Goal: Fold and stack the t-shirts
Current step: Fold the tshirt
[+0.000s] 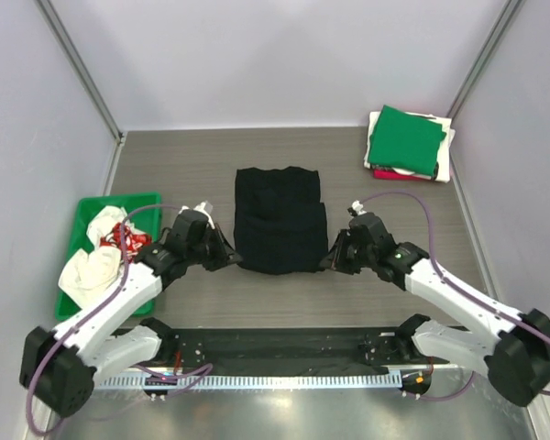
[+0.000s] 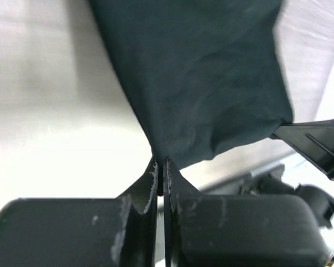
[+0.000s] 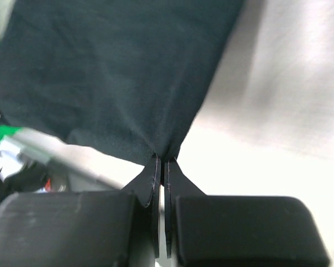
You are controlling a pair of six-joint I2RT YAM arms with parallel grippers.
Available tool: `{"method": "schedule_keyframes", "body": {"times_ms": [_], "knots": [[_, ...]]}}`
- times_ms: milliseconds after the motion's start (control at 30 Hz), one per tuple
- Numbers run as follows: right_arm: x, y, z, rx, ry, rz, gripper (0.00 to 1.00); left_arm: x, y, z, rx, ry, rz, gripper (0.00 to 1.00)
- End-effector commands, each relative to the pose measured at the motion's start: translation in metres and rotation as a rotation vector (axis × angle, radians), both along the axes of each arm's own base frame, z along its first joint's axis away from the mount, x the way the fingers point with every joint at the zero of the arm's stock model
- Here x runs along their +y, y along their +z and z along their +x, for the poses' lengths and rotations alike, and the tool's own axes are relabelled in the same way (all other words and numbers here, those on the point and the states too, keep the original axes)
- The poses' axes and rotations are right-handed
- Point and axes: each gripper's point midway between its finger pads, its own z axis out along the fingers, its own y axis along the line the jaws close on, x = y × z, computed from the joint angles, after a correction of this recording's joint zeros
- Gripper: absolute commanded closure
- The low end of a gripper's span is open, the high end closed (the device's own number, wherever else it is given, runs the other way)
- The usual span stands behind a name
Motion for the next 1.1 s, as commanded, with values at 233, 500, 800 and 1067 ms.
{"method": "schedule_keyframes", "body": {"times_ms": [233, 500, 800, 1067], "knots": [[0.008, 0.088, -0.036, -0.062, -0.02, 0.051, 0.99, 0.041, 0.089, -0.047, -0.102, 0.093, 0.039, 1.0], [0.012, 0.111, 0.01, -0.123, -0.026, -0.079, 0.99, 0.047, 0.115, -0.018, -0.164, 0.128, 0.143, 1.0], [0.007, 0.117, 0.069, -0.124, -0.018, -0.062, 0.99, 0.05, 0.12, 0.033, -0.161, 0.165, 0.19, 1.0], [0.029, 0.109, 0.114, -0.097, 0.042, -0.08, 0.99, 0.072, 0.117, 0.075, -0.135, 0.222, 0.17, 1.0]]}}
